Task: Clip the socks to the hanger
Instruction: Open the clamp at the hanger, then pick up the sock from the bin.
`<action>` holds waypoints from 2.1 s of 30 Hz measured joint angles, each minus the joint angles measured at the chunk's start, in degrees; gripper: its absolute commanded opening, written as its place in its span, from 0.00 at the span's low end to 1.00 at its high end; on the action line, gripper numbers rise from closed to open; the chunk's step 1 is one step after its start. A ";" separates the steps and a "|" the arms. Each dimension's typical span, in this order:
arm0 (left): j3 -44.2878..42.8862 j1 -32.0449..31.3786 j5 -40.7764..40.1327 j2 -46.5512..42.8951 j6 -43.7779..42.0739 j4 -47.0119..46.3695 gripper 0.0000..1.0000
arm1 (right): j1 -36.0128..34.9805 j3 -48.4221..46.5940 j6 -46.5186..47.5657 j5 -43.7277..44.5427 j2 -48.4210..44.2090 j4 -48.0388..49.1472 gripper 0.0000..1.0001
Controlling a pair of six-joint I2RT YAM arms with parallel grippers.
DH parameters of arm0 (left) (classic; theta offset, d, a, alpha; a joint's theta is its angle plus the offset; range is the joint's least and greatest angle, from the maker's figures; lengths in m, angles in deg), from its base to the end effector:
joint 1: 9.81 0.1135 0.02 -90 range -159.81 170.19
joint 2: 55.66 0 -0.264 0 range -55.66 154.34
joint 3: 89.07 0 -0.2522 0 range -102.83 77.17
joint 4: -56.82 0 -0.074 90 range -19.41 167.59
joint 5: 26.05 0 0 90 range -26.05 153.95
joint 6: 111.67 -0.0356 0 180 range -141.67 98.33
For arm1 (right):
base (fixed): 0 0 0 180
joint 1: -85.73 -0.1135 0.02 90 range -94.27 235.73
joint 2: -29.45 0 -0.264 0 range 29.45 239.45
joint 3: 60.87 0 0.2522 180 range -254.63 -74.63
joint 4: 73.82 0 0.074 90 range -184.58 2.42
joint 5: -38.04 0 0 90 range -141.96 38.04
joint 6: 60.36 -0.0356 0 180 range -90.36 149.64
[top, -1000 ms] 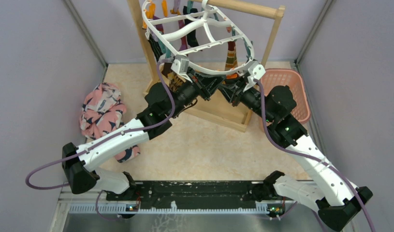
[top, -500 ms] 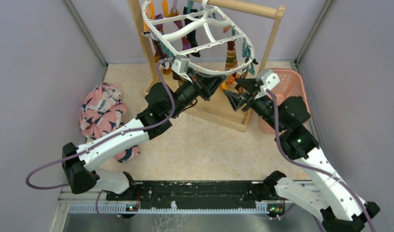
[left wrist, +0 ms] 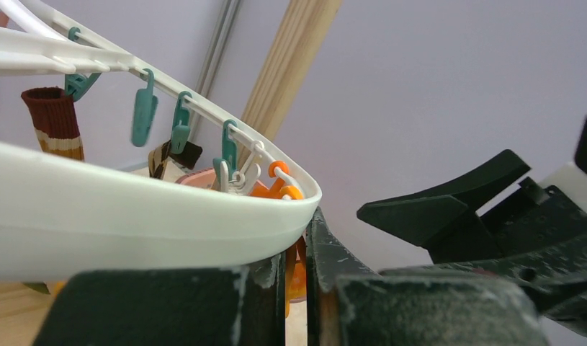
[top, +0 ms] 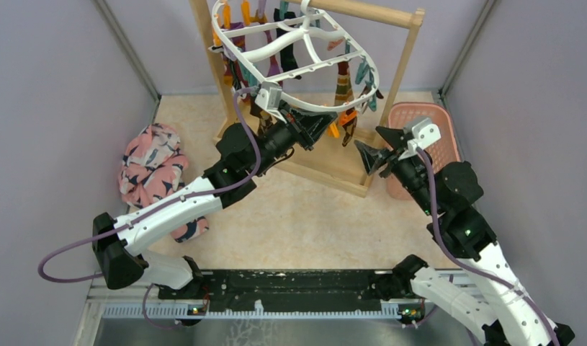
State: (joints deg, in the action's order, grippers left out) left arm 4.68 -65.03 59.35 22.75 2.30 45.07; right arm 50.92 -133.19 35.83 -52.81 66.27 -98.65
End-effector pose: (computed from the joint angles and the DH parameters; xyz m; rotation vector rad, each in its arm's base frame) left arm 0.1849 -0.2612 0.4432 0.2814 1.2835 -1.1445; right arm 0.0996 0.0699 0.4385 -0.5012 1.3048 0.4267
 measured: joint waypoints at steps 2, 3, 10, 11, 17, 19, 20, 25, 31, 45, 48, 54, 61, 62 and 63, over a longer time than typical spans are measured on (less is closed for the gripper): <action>0.00 0.00 0.11 0.00 0.00 -0.02 0.00 | 0.00 -0.22 -1.03 4.70 0.79 -1.22 0.63; 0.00 0.00 0.15 0.00 0.00 -0.02 0.00 | 0.00 -0.72 -1.81 8.63 1.88 -2.19 0.64; 1.03 0.00 0.83 -0.52 0.28 -0.33 0.00 | 16.96 -1.77 -14.73 14.16 12.15 -5.31 0.68; 1.29 0.00 0.90 -0.79 0.35 -0.31 0.00 | 22.93 -0.61 -18.05 12.20 12.59 -5.27 0.68; 2.10 0.00 1.07 -2.56 0.15 -0.13 0.00 | 45.42 6.40 -33.20 3.08 12.11 -3.02 0.77; 2.27 0.00 1.05 -3.15 0.09 -0.13 0.00 | 48.37 7.61 -36.72 0.22 13.18 -2.01 0.77; 2.36 0.00 1.05 -3.43 0.00 -0.15 0.00 | 49.16 7.63 -37.83 -0.81 14.25 -1.42 0.77; 2.51 0.00 1.05 -3.74 -0.09 -0.24 0.00 | 49.99 10.43 -41.51 -5.25 22.01 4.50 0.71; 2.62 0.00 1.20 -3.56 -0.07 -0.26 0.00 | 49.99 12.09 -45.31 -5.86 32.24 5.40 0.64; 3.74 0.02 0.76 -3.52 -0.26 -1.33 0.00 | 48.76 -3.48 -52.57 2.69 53.68 -5.16 0.77; 4.31 0.04 0.50 -3.54 -0.35 -1.64 0.00 | 47.69 -8.68 -52.24 6.10 56.87 -8.11 0.80; 4.85 0.09 0.11 -3.63 -0.70 -1.99 0.00 | 43.98 -18.62 -49.35 10.84 66.10 -14.23 0.86; 5.35 0.09 -0.44 -4.52 -1.31 -1.90 0.00 | 41.05 -21.38 -45.92 11.82 74.29 -21.62 0.88; 5.55 0.09 -0.57 -4.81 -1.40 -1.92 0.00 | 40.83 -21.33 -45.64 12.35 74.47 -22.10 0.88; 5.68 0.09 -0.72 -5.07 -1.49 -1.92 0.00 | 40.81 -21.33 -45.35 12.48 74.47 -22.45 0.88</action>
State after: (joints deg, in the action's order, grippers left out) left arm 10.36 -64.95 58.63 17.68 0.81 43.14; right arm 91.73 -154.53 -9.52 -40.33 140.73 -121.09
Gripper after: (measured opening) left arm 0.074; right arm 0.875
